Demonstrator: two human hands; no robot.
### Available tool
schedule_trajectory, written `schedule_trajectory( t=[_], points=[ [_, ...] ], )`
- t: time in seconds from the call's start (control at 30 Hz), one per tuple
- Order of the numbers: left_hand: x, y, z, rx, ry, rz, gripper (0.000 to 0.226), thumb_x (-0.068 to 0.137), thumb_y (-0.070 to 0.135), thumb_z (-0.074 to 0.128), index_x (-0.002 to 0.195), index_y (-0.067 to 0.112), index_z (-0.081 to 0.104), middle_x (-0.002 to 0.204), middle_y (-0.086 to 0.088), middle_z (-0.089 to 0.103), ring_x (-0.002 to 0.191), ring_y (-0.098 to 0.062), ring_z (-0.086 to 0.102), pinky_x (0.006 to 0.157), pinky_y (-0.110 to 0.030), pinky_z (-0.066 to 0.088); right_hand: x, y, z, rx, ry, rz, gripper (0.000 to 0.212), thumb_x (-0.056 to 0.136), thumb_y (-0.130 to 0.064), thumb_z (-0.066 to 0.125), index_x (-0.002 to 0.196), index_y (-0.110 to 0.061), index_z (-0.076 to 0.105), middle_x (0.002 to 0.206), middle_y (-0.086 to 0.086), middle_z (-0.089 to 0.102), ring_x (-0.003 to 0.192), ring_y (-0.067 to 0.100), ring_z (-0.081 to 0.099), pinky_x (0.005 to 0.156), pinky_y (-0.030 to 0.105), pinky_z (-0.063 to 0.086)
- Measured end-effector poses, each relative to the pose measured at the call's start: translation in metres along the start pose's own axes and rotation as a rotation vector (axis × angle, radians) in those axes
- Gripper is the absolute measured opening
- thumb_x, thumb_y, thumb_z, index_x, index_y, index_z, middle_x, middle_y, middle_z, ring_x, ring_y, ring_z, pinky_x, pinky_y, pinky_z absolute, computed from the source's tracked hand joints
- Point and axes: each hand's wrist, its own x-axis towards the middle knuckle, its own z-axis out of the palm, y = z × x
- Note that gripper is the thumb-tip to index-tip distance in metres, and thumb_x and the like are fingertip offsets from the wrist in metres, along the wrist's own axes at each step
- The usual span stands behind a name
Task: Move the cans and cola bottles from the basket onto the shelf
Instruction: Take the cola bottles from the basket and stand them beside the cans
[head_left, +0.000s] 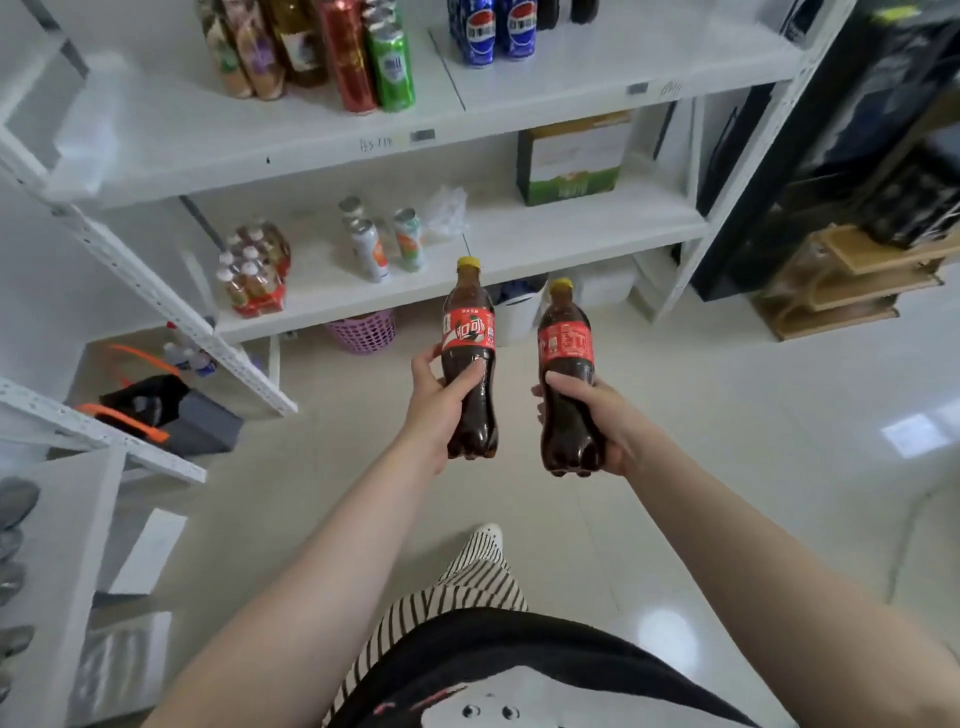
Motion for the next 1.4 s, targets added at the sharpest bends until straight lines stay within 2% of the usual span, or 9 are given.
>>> schedule_trajectory(
  t=[0.13, 0.27, 0.47, 0.57, 0.67, 0.83, 0.97, 1.13, 1.4],
  points=[
    [0.055, 0.025, 0.031, 0.007, -0.067, 0.0, 0.05, 0.085, 0.029, 0.069, 0.121, 0.037, 0.036, 0.106, -0.003, 0.063, 0.082, -0.026, 0.064, 0.066, -0.042, 0.054, 0.038, -0.037, -0.018, 0.084, -0.052, -0.002, 0.053, 0.077, -0.03, 0.067, 0.125, -0.008, 0.057, 0.105, 0.003, 0.069, 0.079, 0.014, 0.065, 0.067, 0.029, 0.055],
    [0.11, 0.061, 0.061, 0.016, -0.123, 0.028, 0.053, 0.085, 0.025, 0.069, 0.127, 0.031, 0.037, 0.103, 0.005, 0.062, 0.083, -0.017, 0.065, 0.068, -0.035, 0.054, 0.078, -0.084, -0.028, 0.264, -0.035, 0.012, 0.073, 0.059, -0.042, 0.082, 0.117, -0.003, 0.059, 0.098, 0.011, 0.068, 0.082, 0.021, 0.066, 0.074, 0.033, 0.055],
    [0.179, 0.109, 0.115, 0.056, -0.178, -0.006, 0.055, 0.085, 0.031, 0.067, 0.128, 0.038, 0.034, 0.117, -0.001, 0.058, 0.099, -0.028, 0.064, 0.07, -0.042, 0.055, 0.133, -0.154, -0.047, 0.217, 0.054, -0.065, 0.054, 0.087, -0.033, 0.061, 0.128, 0.001, 0.052, 0.1, 0.01, 0.069, 0.076, 0.015, 0.071, 0.065, 0.025, 0.057],
    [0.209, 0.123, 0.152, 0.077, -0.178, -0.002, 0.053, 0.084, 0.033, 0.068, 0.125, 0.039, 0.035, 0.121, -0.007, 0.058, 0.102, -0.033, 0.063, 0.071, -0.042, 0.054, 0.159, -0.184, -0.071, 0.185, 0.037, -0.073, 0.067, 0.08, -0.038, 0.066, 0.135, -0.003, 0.048, 0.105, 0.002, 0.071, 0.084, 0.011, 0.07, 0.069, 0.027, 0.056],
    [0.24, 0.133, 0.195, 0.083, -0.17, 0.005, 0.053, 0.085, 0.033, 0.067, 0.125, 0.039, 0.035, 0.116, -0.005, 0.06, 0.099, -0.03, 0.064, 0.078, -0.047, 0.056, 0.19, -0.215, -0.103, 0.196, 0.02, -0.074, 0.074, 0.077, -0.037, 0.07, 0.139, -0.005, 0.044, 0.095, 0.0, 0.072, 0.072, 0.01, 0.069, 0.061, 0.025, 0.055],
    [0.286, 0.155, 0.269, 0.05, -0.138, 0.023, 0.053, 0.086, 0.031, 0.067, 0.126, 0.038, 0.034, 0.112, -0.002, 0.06, 0.1, -0.031, 0.064, 0.085, -0.052, 0.055, 0.231, -0.289, -0.159, 0.151, 0.009, -0.103, 0.068, 0.075, -0.036, 0.067, 0.135, -0.009, 0.048, 0.114, 0.007, 0.069, 0.08, 0.013, 0.069, 0.065, 0.028, 0.056],
    [0.315, 0.179, 0.318, -0.051, -0.102, 0.058, 0.051, 0.084, 0.029, 0.07, 0.123, 0.039, 0.038, 0.115, -0.012, 0.062, 0.096, -0.035, 0.065, 0.085, -0.06, 0.053, 0.253, -0.361, -0.193, 0.043, 0.024, -0.079, 0.062, 0.07, -0.038, 0.07, 0.125, -0.012, 0.054, 0.101, 0.011, 0.066, 0.079, 0.021, 0.066, 0.063, 0.032, 0.056],
    [0.345, 0.215, 0.359, -0.09, -0.062, 0.125, 0.047, 0.086, 0.026, 0.068, 0.122, 0.033, 0.039, 0.112, -0.012, 0.064, 0.085, -0.027, 0.065, 0.071, -0.043, 0.056, 0.285, -0.432, -0.203, -0.031, -0.041, -0.16, 0.046, 0.073, -0.033, 0.068, 0.113, -0.013, 0.058, 0.087, 0.009, 0.066, 0.07, 0.019, 0.067, 0.061, 0.03, 0.056],
    [0.426, 0.285, 0.384, -0.144, 0.034, 0.257, 0.059, 0.077, 0.02, 0.077, 0.127, 0.023, 0.045, 0.111, -0.003, 0.068, 0.095, -0.023, 0.069, 0.081, -0.042, 0.057, 0.351, -0.514, -0.192, -0.141, -0.109, -0.286, 0.036, 0.074, -0.025, 0.073, 0.107, -0.013, 0.062, 0.084, 0.006, 0.072, 0.073, 0.02, 0.07, 0.062, 0.032, 0.056]
  ],
)
